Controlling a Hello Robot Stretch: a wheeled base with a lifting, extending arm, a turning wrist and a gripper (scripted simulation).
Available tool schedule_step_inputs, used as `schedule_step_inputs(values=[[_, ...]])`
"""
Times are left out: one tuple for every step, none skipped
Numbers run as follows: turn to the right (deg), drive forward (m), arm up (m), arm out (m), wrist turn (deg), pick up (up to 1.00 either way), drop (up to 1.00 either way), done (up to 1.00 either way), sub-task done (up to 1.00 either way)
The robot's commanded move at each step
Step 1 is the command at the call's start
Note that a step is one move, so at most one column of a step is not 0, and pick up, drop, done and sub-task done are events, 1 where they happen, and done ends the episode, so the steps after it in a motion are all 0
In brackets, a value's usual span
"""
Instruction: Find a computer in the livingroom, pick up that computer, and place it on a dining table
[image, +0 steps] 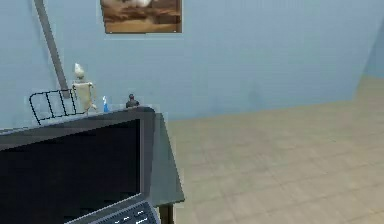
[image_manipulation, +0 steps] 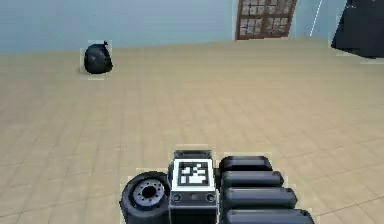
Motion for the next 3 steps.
schedule_step_inputs(values=[[-30.0,0.0,0.0,0.0,0.0,0.0,0.0,0.0,0.0],[0.0,0.35,0.0,0.0,0.0,0.0,0.0,0.0,0.0],[-45.0,0.0,0.0,0.0,0.0,0.0,0.0,0.0,0.0]])
